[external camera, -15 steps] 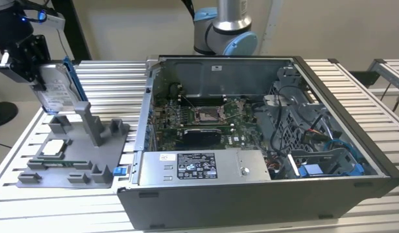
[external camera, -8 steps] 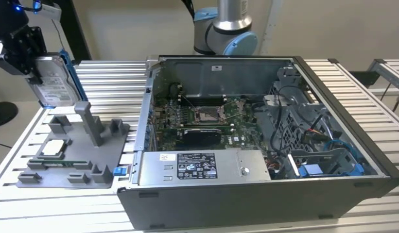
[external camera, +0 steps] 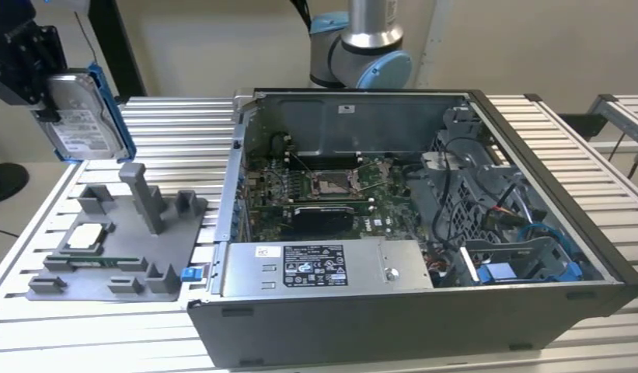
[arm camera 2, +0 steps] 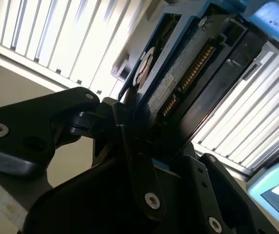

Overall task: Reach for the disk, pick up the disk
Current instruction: 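Pick up the disk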

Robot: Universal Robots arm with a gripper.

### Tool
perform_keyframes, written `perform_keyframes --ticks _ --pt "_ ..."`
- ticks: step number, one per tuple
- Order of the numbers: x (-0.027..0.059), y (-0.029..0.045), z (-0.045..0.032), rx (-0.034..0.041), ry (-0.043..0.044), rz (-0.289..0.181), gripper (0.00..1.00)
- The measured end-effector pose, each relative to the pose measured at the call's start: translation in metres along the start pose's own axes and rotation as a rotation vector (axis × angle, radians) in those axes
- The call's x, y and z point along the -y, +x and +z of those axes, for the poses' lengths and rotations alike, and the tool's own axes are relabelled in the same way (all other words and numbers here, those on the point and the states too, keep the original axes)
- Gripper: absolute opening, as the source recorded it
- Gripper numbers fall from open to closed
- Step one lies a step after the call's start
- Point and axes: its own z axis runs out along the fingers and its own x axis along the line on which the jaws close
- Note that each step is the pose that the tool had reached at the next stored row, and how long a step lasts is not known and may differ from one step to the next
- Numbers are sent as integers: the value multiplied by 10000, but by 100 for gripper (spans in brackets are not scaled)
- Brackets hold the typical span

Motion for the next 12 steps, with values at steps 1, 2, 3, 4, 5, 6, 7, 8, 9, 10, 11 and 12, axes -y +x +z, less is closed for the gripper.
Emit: perform_keyframes --ticks 1,2,3,4,5,6,7,8,9,10,11,12 --pt "0 -1 -22 0 1 -4 0" --pt "1 -2 -44 1 1 -8 0" --pt "1 -3 -67 0 0 -11 0" --pt "1 -4 -94 1 0 -15 0" --pt "1 -5 -122 0 0 -18 0" --pt "2 -6 -146 1 1 -21 0" --pt "2 -7 -175 0 0 -24 0" --pt "2 -8 -201 1 0 -27 0" --pt "2 -9 -226 1 0 -30 0" --pt "2 -10 -254 1 0 -33 0" --pt "3 -11 -279 1 0 -35 0" --pt "3 -12 -302 1 -1 -38 0"
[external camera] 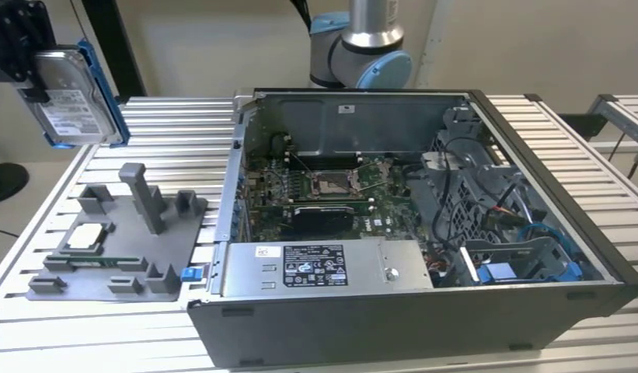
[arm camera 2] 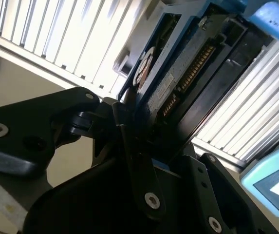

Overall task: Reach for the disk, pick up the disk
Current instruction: 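Pick up the disk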

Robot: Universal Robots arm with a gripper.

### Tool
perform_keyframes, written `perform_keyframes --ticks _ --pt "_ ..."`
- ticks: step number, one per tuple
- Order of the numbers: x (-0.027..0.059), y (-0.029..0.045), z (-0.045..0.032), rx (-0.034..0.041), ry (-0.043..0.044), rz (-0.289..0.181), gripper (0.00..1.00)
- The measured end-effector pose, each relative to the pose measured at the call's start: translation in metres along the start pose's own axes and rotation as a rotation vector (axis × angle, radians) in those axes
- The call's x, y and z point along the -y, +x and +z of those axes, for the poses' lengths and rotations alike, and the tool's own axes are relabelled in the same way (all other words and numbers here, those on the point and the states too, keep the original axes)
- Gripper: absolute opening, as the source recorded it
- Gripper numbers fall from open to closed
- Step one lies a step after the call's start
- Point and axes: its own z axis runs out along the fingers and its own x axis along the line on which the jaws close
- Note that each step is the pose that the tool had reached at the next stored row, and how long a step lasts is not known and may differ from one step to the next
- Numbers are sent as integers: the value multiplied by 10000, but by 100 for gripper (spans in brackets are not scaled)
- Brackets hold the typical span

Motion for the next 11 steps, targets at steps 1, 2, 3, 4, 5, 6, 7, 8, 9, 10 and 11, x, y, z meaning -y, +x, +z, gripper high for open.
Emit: perform_keyframes --ticks 1,2,3,4,5,6,7,8,9,10,11 --pt "0 -1 -22 0 1 -3 0" --pt "0 -2 -43 0 0 -6 0" --pt "1 -2 -62 0 -1 -9 0" --pt "1 -3 -81 0 0 -12 0" --pt "1 -4 -101 0 0 -15 0" --pt "1 -4 -121 0 -1 -18 0" --pt "2 -5 -140 0 0 -21 0" --pt "2 -6 -162 0 -1 -23 0" --pt "2 -6 -183 0 -2 -26 0" --pt "2 -7 -203 0 -1 -28 0" --pt "3 -8 -227 0 -1 -32 0"
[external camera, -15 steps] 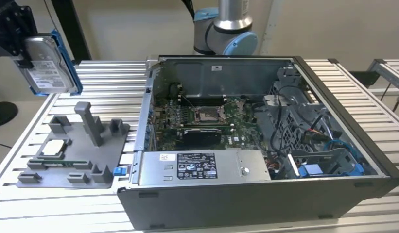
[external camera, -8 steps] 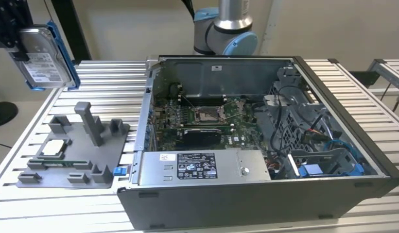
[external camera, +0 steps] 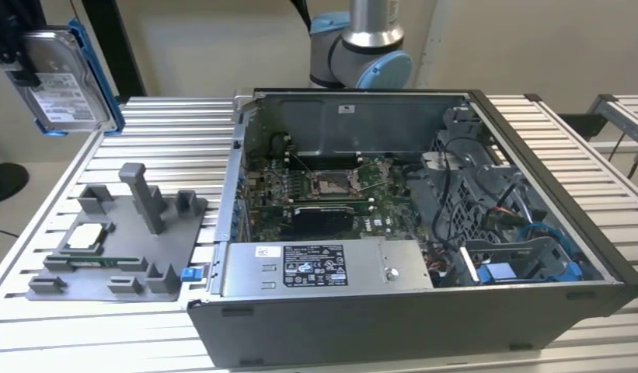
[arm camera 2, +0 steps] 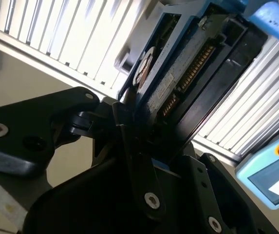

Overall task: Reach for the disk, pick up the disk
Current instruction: 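Pick up the disk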

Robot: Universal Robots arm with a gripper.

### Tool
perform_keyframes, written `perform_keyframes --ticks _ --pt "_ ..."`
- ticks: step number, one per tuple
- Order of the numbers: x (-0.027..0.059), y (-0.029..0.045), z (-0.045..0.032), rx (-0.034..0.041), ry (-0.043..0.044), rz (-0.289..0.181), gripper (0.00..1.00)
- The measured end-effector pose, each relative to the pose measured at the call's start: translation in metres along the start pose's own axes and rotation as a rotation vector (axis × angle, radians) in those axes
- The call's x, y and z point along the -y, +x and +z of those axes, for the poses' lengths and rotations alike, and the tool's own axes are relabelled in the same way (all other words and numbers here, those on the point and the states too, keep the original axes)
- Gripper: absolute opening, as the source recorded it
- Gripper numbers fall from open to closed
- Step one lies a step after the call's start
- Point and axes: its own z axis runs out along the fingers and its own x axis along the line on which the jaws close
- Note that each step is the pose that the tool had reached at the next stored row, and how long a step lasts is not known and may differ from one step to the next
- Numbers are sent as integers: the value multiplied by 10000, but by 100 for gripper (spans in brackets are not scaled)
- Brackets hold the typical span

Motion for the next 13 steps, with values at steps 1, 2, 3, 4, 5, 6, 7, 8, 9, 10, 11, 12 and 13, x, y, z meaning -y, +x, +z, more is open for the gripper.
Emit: perform_keyframes --ticks 1,2,3,4,5,6,7,8,9,10,11,12,13 --pt "0 -1 -24 0 0 -3 0" --pt "1 -2 -49 1 0 -7 0" --pt "1 -2 -73 0 -1 -12 0" --pt "2 -3 -97 0 -1 -18 0" --pt "2 -4 -121 1 0 -21 0" --pt "2 -5 -145 0 -1 -26 0" --pt "2 -6 -167 1 0 -30 0" --pt "2 -7 -191 1 -1 -33 0" --pt "3 -7 -214 0 -2 -37 0" --pt "3 -8 -237 0 -2 -41 0" --pt "3 -9 -260 1 -2 -44 0" --pt "3 -10 -280 1 -1 -49 0" --pt "4 -11 -297 1 -2 -52 0"
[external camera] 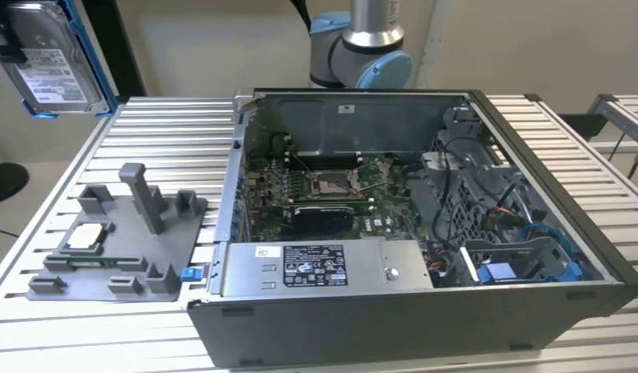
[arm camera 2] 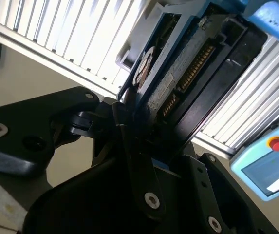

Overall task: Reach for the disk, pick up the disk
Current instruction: 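Pick up the disk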

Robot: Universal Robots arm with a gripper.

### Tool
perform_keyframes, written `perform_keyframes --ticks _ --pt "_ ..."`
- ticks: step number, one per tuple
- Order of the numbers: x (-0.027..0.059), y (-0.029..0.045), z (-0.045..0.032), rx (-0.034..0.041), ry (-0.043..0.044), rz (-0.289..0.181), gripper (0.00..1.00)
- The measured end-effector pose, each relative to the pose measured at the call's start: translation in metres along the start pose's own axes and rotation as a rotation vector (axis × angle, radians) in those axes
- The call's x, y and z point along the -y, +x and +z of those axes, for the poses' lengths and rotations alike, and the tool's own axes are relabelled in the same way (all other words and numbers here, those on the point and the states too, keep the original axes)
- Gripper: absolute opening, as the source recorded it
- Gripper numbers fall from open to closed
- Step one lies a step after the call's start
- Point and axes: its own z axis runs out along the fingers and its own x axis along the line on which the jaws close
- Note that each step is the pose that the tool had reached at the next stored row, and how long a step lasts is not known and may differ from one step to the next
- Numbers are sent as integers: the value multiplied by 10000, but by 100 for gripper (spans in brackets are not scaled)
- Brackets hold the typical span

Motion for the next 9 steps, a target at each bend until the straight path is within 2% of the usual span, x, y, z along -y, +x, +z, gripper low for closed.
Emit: perform_keyframes --ticks 9 --pt "3 -1 -3 -1 -2 -10 0"
